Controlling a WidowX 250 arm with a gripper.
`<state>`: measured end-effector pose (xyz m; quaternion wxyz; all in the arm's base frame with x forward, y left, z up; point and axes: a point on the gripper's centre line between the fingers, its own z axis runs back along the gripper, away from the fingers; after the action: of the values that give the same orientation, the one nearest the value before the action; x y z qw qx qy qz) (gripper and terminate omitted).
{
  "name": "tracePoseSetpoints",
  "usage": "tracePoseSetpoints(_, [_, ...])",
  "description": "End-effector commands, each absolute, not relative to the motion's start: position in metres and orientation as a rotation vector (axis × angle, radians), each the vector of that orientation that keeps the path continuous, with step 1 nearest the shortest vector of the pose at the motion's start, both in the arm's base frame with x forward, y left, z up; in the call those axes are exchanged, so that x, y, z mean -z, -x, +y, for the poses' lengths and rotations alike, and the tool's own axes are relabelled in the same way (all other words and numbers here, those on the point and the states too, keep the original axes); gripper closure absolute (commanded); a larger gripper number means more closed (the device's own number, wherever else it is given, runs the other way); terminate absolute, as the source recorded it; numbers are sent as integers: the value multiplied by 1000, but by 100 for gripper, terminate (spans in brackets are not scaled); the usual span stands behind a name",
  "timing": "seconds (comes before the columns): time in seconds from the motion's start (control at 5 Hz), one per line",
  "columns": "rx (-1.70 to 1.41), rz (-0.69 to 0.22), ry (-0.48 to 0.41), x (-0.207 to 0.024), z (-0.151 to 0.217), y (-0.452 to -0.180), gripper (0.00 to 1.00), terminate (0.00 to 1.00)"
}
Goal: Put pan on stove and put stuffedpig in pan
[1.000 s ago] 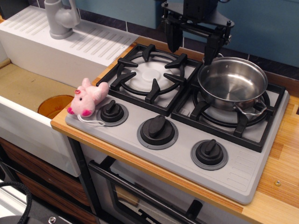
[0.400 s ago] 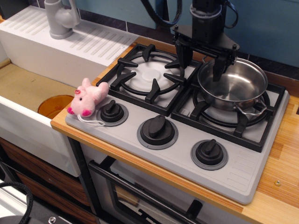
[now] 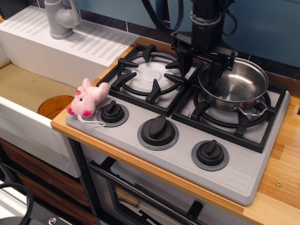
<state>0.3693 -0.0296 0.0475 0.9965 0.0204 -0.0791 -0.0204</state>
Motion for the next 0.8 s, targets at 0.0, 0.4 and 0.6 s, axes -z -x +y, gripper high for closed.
tracePoseSetpoints(0.0, [34,-167,-23,-71,-34,-379,100,0])
tracePoseSetpoints(0.4, [34,-154,-14,-78,-37,-375,100,0])
tracePoseSetpoints(0.6, [39,-129,-24,-91,-36,-371,100,0])
